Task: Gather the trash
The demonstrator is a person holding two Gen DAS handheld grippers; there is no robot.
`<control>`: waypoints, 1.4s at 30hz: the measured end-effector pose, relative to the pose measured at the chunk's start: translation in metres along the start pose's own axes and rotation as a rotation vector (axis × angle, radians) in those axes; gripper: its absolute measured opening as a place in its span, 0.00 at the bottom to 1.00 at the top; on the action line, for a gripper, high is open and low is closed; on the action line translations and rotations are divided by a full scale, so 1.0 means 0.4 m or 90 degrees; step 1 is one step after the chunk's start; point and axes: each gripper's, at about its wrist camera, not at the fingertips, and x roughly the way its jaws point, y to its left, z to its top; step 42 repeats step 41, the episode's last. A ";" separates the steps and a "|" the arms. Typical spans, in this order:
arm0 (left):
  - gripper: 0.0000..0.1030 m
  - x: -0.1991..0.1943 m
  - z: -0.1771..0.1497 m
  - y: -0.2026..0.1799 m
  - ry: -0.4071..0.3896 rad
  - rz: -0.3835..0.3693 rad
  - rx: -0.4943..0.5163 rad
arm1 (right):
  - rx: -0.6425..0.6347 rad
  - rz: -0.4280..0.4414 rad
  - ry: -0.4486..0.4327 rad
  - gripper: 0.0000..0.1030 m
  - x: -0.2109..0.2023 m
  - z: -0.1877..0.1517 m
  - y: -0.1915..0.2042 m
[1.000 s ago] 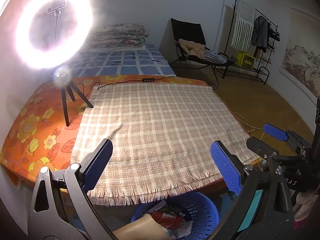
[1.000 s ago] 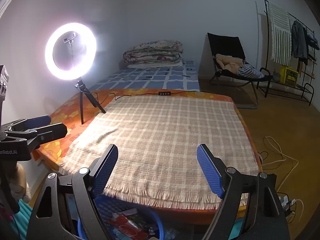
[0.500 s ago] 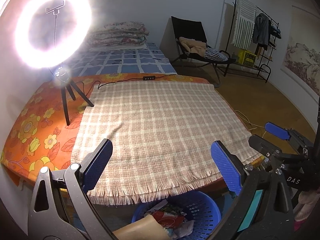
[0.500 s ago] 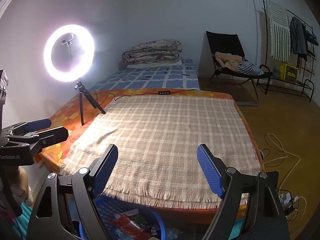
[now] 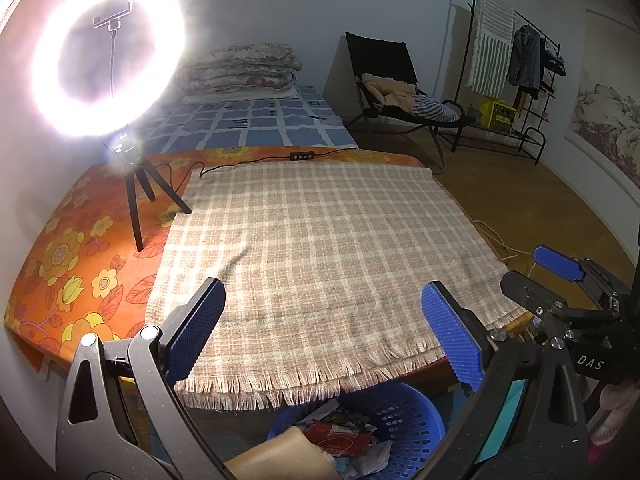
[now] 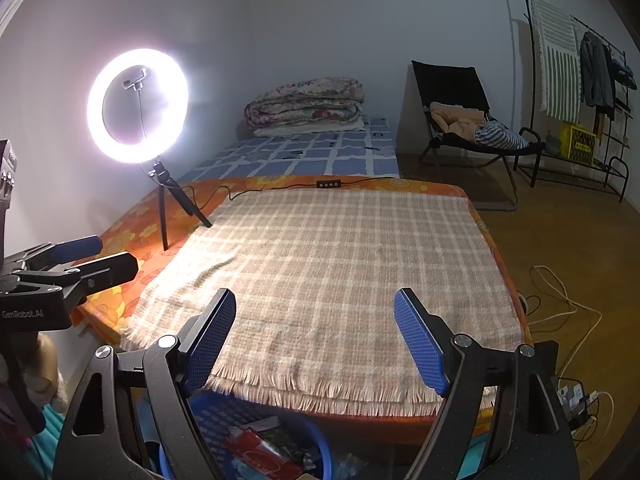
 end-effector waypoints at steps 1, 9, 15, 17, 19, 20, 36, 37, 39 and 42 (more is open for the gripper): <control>0.97 0.000 0.000 0.001 0.000 0.001 0.000 | 0.001 0.000 0.000 0.79 0.000 -0.001 0.000; 0.97 0.000 -0.003 0.005 -0.001 0.005 0.002 | -0.003 0.003 0.002 0.79 -0.001 -0.004 0.009; 0.97 0.000 -0.008 0.013 0.002 0.003 -0.008 | -0.009 0.007 0.002 0.79 -0.002 0.000 0.018; 0.97 0.001 -0.008 0.014 0.003 0.006 -0.005 | -0.008 0.009 0.002 0.79 -0.003 0.000 0.019; 0.97 0.001 -0.009 0.014 0.004 0.006 -0.005 | -0.010 0.010 0.003 0.79 -0.002 0.000 0.021; 0.97 0.003 -0.010 0.014 0.005 0.007 -0.004 | -0.011 0.010 0.004 0.79 0.000 0.001 0.020; 0.97 0.041 -0.014 0.021 0.024 0.023 -0.008 | 0.005 0.015 0.019 0.79 0.035 -0.009 0.005; 0.97 0.044 -0.014 0.019 0.026 0.024 -0.008 | 0.007 0.015 0.021 0.79 0.039 -0.009 0.001; 0.97 0.052 -0.016 0.019 0.031 0.028 -0.007 | 0.011 0.016 0.023 0.79 0.045 -0.009 -0.004; 0.97 0.060 -0.016 0.019 0.036 0.033 -0.007 | 0.011 0.014 0.025 0.79 0.055 -0.007 -0.011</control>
